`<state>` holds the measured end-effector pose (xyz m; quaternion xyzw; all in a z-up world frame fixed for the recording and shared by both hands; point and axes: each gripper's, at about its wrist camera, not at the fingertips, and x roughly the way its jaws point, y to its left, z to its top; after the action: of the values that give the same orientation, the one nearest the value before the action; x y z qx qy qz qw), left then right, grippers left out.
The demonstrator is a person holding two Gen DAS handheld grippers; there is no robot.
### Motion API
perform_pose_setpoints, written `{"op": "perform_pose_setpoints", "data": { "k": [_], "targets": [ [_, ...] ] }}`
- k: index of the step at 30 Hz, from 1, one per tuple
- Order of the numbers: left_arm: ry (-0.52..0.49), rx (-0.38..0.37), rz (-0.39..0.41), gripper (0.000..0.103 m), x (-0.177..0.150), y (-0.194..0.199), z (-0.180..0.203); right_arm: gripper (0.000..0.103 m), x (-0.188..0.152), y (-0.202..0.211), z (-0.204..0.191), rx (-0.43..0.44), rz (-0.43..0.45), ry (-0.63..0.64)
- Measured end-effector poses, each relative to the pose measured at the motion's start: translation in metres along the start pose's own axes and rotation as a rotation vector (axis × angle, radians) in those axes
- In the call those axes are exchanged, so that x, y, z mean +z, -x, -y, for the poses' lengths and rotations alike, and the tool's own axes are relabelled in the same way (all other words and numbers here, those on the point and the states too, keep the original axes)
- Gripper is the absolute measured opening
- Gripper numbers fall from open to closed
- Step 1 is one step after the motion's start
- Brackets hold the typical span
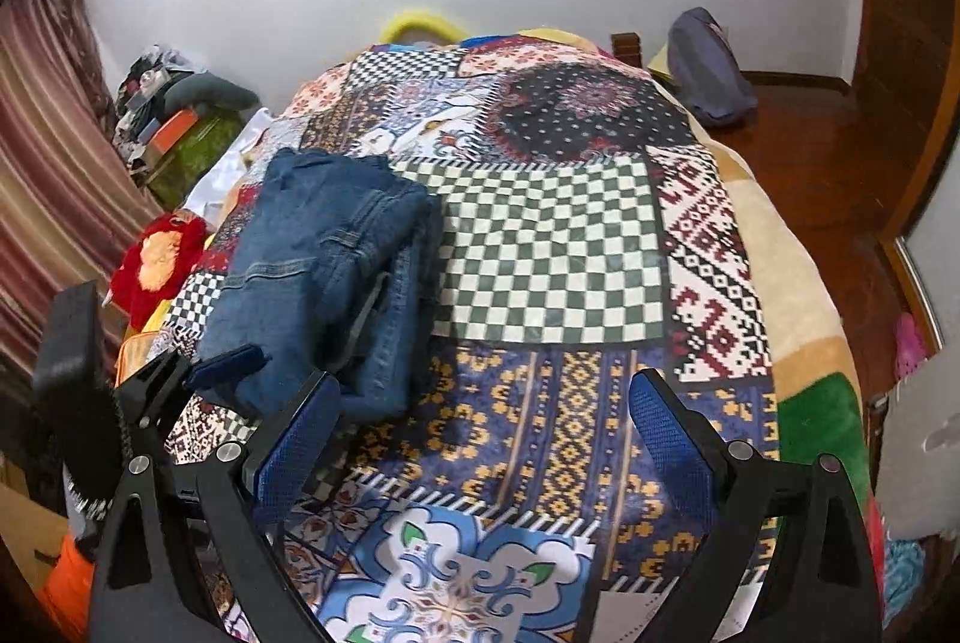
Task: Fold large clothes
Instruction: 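Lower the folded denim jacket onto the quilt with the left gripper and release, then smooth the folded jacket bundle with both open grippers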
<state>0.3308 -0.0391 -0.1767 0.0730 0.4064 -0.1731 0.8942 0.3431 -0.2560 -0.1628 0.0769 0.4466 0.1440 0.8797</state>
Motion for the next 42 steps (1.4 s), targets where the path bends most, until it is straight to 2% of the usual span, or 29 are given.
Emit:
{"op": "perform_pose_setpoints", "data": {
  "k": [4, 8, 13, 16, 20, 22, 24, 26, 27, 29, 30, 33, 36, 40, 42],
  "targets": [
    [0.065, 0.050, 0.028, 0.097, -0.004, 0.024, -0.026, 0.096, 0.002, -0.003, -0.009, 0.042, -0.006, -0.020],
    [0.176, 0.069, 0.044, 0.100, -0.010, 0.044, -0.072, 0.096, 0.004, -0.012, -0.023, 0.074, -0.024, -0.003],
    [0.273, 0.156, 0.032, 0.101, -0.017, 0.047, -0.126, 0.096, 0.014, -0.031, -0.053, 0.119, -0.041, 0.060],
    [0.319, 0.128, 0.009, 0.101, -0.024, 0.037, -0.149, 0.096, 0.021, -0.051, -0.073, 0.154, -0.060, 0.101],
    [0.369, 0.094, -0.063, 0.101, -0.035, 0.009, -0.166, 0.096, 0.028, -0.090, -0.089, 0.186, -0.130, 0.123],
    [0.371, 0.088, -0.102, 0.102, -0.044, -0.007, -0.168, 0.096, 0.029, -0.116, -0.085, 0.210, -0.195, 0.100],
    [0.377, 0.081, -0.091, 0.103, -0.051, -0.013, -0.168, 0.096, 0.029, -0.135, -0.073, 0.210, -0.255, 0.066],
    [0.379, 0.067, -0.067, 0.103, -0.055, -0.011, -0.169, 0.097, 0.029, -0.151, -0.053, 0.152, -0.282, 0.055],
    [0.373, 0.060, -0.061, 0.103, -0.058, -0.011, -0.167, 0.098, 0.029, -0.156, -0.044, 0.165, -0.293, 0.054],
    [0.355, 0.067, -0.057, 0.103, -0.062, -0.012, -0.162, 0.098, 0.024, -0.163, -0.024, 0.250, -0.333, 0.015],
    [0.345, 0.075, -0.055, 0.103, -0.062, -0.012, -0.160, 0.098, 0.022, -0.164, -0.018, 0.259, -0.343, 0.001],
    [0.317, 0.105, -0.036, 0.103, -0.065, -0.009, -0.152, 0.098, 0.015, -0.157, -0.011, 0.247, -0.327, 0.011],
    [0.338, 0.103, -0.043, 0.103, -0.068, -0.009, -0.154, 0.098, 0.013, -0.143, -0.005, 0.239, -0.293, 0.024],
    [0.385, 0.082, -0.062, 0.103, -0.070, -0.003, -0.159, 0.098, 0.012, -0.122, 0.010, 0.161, -0.258, 0.016],
    [0.396, 0.084, -0.060, 0.103, -0.071, 0.002, -0.162, 0.098, 0.012, -0.114, 0.022, 0.082, -0.245, -0.019]
  ]
}}
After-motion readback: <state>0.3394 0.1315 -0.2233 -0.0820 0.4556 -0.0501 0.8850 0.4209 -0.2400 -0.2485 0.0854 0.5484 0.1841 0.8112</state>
